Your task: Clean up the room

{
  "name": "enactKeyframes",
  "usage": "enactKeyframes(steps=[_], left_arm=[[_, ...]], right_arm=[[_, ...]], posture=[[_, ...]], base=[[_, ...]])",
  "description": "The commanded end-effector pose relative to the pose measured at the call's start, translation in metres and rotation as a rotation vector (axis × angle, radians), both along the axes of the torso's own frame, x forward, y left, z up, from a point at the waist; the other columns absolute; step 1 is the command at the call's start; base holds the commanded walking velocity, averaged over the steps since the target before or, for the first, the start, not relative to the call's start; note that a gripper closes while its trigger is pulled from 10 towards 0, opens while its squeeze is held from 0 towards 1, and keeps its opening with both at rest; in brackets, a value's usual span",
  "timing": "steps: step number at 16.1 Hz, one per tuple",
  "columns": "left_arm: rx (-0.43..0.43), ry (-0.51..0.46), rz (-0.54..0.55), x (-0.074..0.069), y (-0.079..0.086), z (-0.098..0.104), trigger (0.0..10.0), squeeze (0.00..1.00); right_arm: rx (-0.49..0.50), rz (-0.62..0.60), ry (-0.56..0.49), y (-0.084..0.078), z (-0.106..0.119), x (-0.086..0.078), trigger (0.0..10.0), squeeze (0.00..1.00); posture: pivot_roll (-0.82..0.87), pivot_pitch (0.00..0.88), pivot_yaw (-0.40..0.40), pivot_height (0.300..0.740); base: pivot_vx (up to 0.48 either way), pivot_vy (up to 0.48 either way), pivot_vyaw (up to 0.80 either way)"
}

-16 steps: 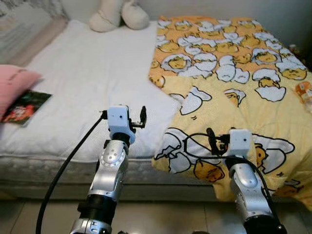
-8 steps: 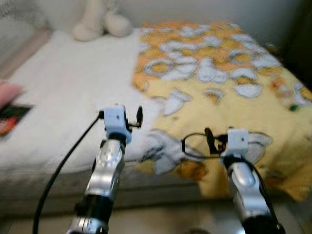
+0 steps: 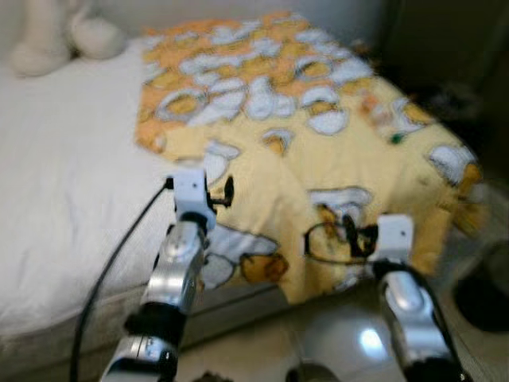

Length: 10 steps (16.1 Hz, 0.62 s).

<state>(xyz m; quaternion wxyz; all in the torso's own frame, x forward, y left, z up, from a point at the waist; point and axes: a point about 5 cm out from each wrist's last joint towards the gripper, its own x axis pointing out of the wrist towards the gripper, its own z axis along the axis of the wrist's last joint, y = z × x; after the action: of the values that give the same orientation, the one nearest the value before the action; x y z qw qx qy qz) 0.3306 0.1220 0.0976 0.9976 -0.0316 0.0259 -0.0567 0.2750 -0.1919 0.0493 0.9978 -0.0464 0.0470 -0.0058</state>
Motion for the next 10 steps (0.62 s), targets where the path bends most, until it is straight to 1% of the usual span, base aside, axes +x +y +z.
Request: enactKeyframes(steps=[1,2,3,4,5,7,9,10], left_arm=[[0.014,-0.014,0.005,0.0028,0.0057,0.0031,10.0,0.0],[0.063,-0.037,-0.02,0.0036,0.0031,0.0057,10.0,0.0],[0.089,-0.045,-0.041,0.0045,0.0009,0.0061,10.0,0.0],[0.084,-0.038,-0.046,0.0053,0.0,0.0056,10.0,0.0],[0.099,-0.027,-0.054,0.0062,-0.0016,0.0041,10.0,0.0],[0.126,-0.004,-0.06,0.0066,-0.0035,0.0004,10.0,0.0],[0.061,-0.005,-0.032,0.0055,-0.0008,-0.0002,10.0,0.0],[0.032,-0.024,-0.038,0.0039,-0.0017,0.0008,10.0,0.0]], right_arm=[[-0.002,0.006,-0.004,0.0044,0.0006,0.0,10.0,0.0],[-0.003,0.014,-0.02,0.0051,0.0017,-0.0005,10.0,0.0],[-0.004,0.021,-0.029,0.0063,0.0028,-0.0005,10.0,0.0],[-0.004,0.022,-0.033,0.0065,0.0037,0.0,10.0,0.0],[-0.009,0.021,-0.02,0.0059,0.0028,0.0005,10.0,0.0],[-0.005,0.023,-0.019,0.0054,0.0023,0.0007,10.0,0.0],[-0.009,0.023,-0.025,0.0045,0.0024,-0.0004,10.0,0.0],[0.006,0.014,-0.031,0.0029,0.0023,-0.0016,10.0,0.0]], posture=[[-0.19,0.0,0.073,0.74],[-0.19,0.0,0.075,0.74],[-0.2,0.0,0.076,0.74],[-0.2,0.0,0.078,0.74],[-0.2,0.0,0.079,0.74],[-0.2,0.0,0.081,0.74],[-0.2,0.0,0.08,0.74],[-0.2,0.0,0.078,0.74]], base=[[0.0,0.48,-0.73],[0.0,0.458,0.0],[0.27,0.398,0.0],[0.307,0.371,0.0],[0.42,0.0,0.0],[0.377,0.0,-0.71],[0.291,0.0,-0.78],[0.0,0.0,0.0]])
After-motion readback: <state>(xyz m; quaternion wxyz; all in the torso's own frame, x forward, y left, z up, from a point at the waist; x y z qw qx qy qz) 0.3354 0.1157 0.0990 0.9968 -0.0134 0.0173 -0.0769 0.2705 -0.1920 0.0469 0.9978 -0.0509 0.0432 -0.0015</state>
